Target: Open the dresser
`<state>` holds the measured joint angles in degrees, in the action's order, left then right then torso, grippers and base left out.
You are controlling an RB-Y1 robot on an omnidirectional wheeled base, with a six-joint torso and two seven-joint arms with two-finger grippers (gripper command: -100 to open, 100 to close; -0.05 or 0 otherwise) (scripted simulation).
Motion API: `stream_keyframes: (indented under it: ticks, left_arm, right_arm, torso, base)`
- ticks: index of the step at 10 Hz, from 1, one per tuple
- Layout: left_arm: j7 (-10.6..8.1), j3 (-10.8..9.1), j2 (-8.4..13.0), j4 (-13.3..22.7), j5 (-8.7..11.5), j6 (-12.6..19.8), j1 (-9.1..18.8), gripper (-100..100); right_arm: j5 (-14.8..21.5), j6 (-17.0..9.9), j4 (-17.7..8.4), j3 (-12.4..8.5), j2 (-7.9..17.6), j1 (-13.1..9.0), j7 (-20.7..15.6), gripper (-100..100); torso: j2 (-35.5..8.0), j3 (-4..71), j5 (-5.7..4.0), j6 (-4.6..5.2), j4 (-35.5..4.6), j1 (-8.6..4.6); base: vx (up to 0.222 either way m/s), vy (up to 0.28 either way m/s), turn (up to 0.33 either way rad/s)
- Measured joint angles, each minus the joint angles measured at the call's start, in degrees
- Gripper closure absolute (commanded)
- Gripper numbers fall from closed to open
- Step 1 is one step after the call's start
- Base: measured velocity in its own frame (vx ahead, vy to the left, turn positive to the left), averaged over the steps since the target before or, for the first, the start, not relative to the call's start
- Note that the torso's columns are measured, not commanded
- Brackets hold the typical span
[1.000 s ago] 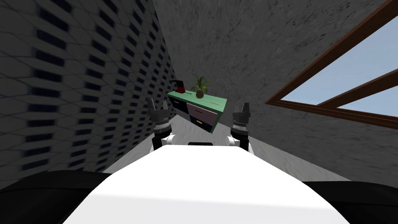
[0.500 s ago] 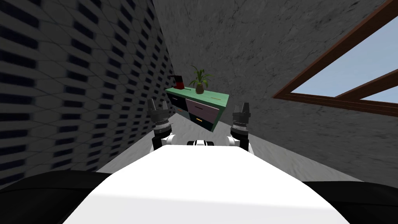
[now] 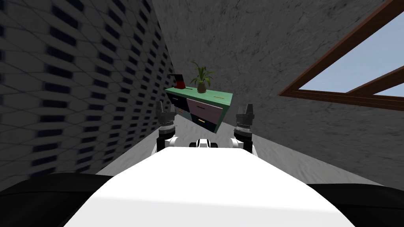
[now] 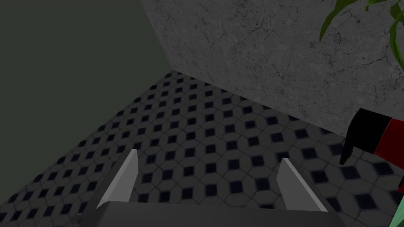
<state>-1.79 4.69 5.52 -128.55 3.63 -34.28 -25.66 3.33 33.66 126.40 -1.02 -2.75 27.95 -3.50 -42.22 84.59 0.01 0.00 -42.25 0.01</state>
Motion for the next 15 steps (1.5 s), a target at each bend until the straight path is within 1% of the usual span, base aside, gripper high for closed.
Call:
stream_keyframes:
  ticks: [1, 3, 5, 6, 9, 11, 12, 15]
  left_arm:
    - [0.30, 0.56, 0.40, 1.43, -0.43, 0.17, 0.65, -100]
    - [0.36, 0.81, 1.51, 4.15, -0.76, 0.77, 1.63, -100]
    - [0.57, 1.44, 2.02, 6.46, -1.29, 1.81, 2.35, -100]
    - [0.53, 1.37, 2.19, 7.59, -1.32, 1.95, 2.92, -100]
    - [0.87, 2.17, 2.28, 11.34, -2.08, 3.29, 4.46, -100]
    - [1.11, 2.73, 2.25, 13.95, -2.55, 3.41, 5.15, -100]
    - [1.03, 2.63, 2.49, 15.60, -2.58, 3.34, 5.88, -100]
    - [1.33, 3.29, 2.23, 19.72, -3.29, 4.74, 7.89, -100]
  right_arm:
    - [0.00, 0.00, 0.00, 0.00, 0.00, 0.00, 0.00, 0]
    - [0.00, 0.00, 0.00, 0.00, 0.00, 0.00, 0.00, 0]
    - [0.00, 0.00, 0.00, 0.00, 0.00, 0.00, 0.00, 0]
    - [0.00, 0.00, 0.00, 0.00, 0.00, 0.00, 0.00, 0]
    - [0.00, 0.00, 0.00, 0.00, 0.00, 0.00, 0.00, 0]
    - [0.00, 0.00, 0.00, 0.00, 0.00, 0.00, 0.00, 0]
    - [0.00, 0.00, 0.00, 0.00, 0.00, 0.00, 0.00, 0]
    - [0.00, 0.00, 0.00, 0.00, 0.00, 0.00, 0.00, 0]
  torso:
    - [-0.03, -0.01, -0.01, 0.00, -0.02, -0.02]
    - [-0.03, 0.00, -0.01, 0.01, -0.03, -0.01]
    - [-0.07, -0.02, 0.00, 0.00, -0.04, 0.00]
    - [-0.12, -0.05, -0.01, -0.01, -0.05, -0.01]
    - [-0.01, 0.01, -0.01, 0.01, -0.02, -0.04]
    - [-0.11, -0.04, 0.00, -0.01, -0.05, 0.03]
    - [-0.11, -0.05, 0.01, 0.01, -0.05, 0.05]
    - [-0.03, 0.00, -0.02, 0.00, -0.02, -0.05]
  base:
    - [0.058, 0.001, -0.056]
    - [0.071, 0.008, -0.077]
    - [0.058, 0.009, -0.045]
    - [0.050, 0.002, -0.047]
    - [0.067, -0.001, -0.077]
    - [0.046, 0.015, -0.032]
    - [0.058, 0.018, -0.086]
    - [0.069, 0.005, -0.075]
